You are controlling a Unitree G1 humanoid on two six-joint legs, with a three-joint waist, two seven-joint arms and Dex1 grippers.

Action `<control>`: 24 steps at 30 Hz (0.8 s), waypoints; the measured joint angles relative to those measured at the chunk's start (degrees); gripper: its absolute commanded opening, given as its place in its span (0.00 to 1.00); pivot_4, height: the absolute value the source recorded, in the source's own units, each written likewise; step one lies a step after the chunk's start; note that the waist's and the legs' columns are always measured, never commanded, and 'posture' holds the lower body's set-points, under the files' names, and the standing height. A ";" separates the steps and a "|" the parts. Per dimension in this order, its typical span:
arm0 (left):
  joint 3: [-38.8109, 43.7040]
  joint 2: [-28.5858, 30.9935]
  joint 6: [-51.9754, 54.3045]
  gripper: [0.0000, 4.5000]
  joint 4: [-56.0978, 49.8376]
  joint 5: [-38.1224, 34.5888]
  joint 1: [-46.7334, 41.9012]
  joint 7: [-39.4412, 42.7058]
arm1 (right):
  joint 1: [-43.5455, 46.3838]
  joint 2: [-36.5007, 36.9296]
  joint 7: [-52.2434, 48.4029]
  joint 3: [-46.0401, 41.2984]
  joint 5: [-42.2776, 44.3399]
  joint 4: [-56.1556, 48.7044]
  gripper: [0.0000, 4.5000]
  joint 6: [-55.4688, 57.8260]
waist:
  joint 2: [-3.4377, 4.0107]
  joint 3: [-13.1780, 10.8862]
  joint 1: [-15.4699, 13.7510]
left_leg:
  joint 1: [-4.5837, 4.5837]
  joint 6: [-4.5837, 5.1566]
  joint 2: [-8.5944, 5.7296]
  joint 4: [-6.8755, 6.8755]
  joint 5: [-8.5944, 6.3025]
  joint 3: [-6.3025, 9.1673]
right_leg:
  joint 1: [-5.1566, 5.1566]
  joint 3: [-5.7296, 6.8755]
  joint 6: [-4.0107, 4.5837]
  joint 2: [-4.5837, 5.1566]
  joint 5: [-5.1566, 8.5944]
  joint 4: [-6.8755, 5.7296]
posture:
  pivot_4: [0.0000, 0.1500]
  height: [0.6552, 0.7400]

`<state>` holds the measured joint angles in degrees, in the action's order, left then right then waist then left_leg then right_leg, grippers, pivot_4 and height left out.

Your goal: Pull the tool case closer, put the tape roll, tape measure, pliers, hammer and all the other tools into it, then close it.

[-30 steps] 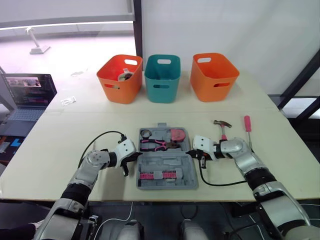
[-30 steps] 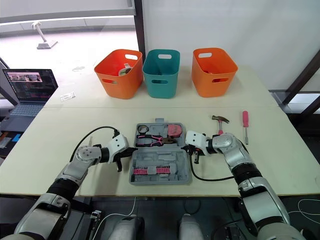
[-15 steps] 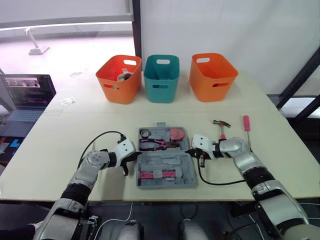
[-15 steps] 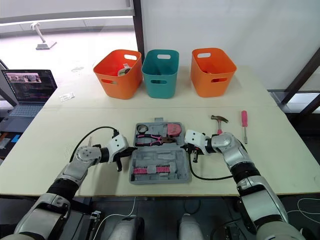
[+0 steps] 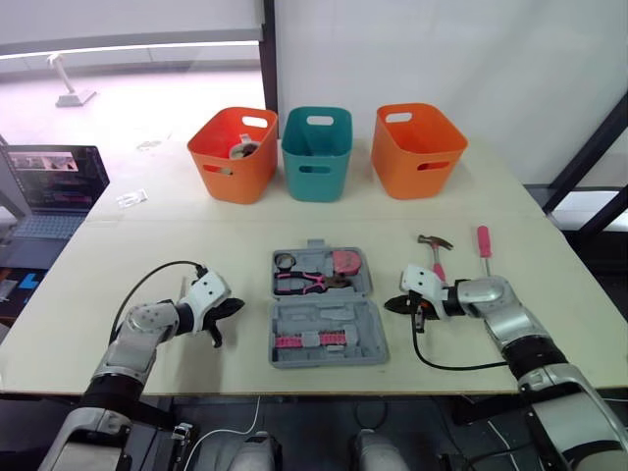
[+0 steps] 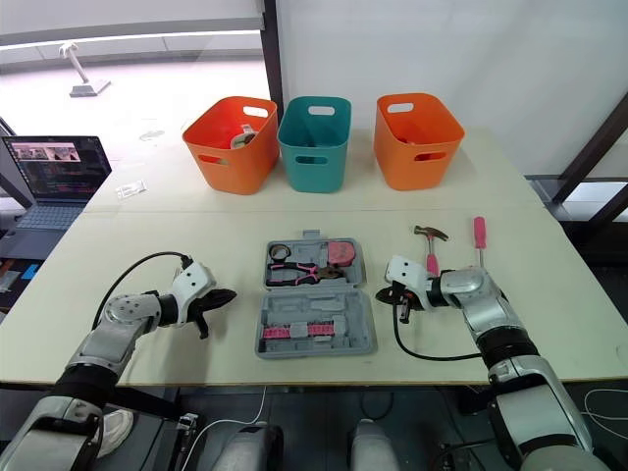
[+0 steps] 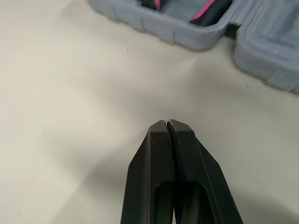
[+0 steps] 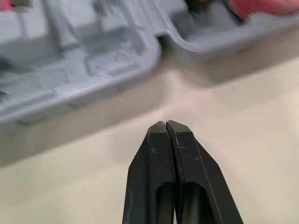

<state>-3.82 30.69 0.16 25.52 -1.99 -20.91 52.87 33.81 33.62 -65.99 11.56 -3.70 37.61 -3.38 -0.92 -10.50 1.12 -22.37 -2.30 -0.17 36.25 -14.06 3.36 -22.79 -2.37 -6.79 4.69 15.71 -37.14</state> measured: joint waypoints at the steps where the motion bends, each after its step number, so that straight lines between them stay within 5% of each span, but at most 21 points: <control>1: -0.09 -0.40 0.32 0.01 -0.70 0.00 0.14 0.06 | 0.00 -0.03 0.21 0.22 -0.03 -0.28 0.00 -0.02 | 0.00 0.00 -0.01 | 0.00 0.00 0.00 0.00 0.00 0.00 | -0.01 0.00 0.00 0.00 0.00 0.00 | 1.00 1.00; 7: 2.92 -1.10 4.79 0.01 -9.53 -5.66 5.01 -0.02 | -1.81 1.85 -1.68 -1.68 3.15 -4.52 0.00 1.70 | 0.00 -0.01 0.09 | -0.04 0.00 0.03 -0.02 0.00 0.01 | -0.07 -0.01 0.00 -0.02 0.00 -0.01 | 1.00 1.00; 11: 12.02 2.82 7.36 0.01 -16.39 -13.90 11.35 0.98 | -4.81 2.98 -4.92 -11.11 14.93 -8.80 0.00 7.08 | 0.02 -0.05 0.40 | -0.03 0.00 0.09 -0.05 0.00 0.01 | -0.07 -0.02 0.01 -0.02 0.00 0.02 | 1.00 1.00; 20: 39.76 8.20 5.47 0.95 -16.97 -22.45 31.12 -3.19 | -6.54 11.89 -2.28 -26.82 23.02 -0.61 0.94 7.06 | 0.04 -0.06 0.22 | -0.01 0.02 0.09 -0.13 -0.02 -0.12 | -0.07 -0.05 0.06 0.01 0.03 0.15 | 1.00 1.00; 24: 45.45 7.73 3.92 0.99 -15.80 -22.88 37.29 -4.62 | -5.61 12.61 -1.74 -30.42 24.51 6.71 0.99 5.70 | 0.03 -0.07 -0.02 | 0.05 0.01 0.09 -0.06 -0.02 -0.14 | 0.07 -0.06 0.27 0.01 0.14 0.21 | 1.00 1.00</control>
<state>41.63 38.41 4.08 9.72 -24.88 16.38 48.25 28.20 46.23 -67.72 -18.85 20.81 44.32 2.33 -0.89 -10.57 1.09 -22.32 -2.28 -0.08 36.19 -14.08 3.21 -22.73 -2.43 -6.52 4.70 15.85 -36.94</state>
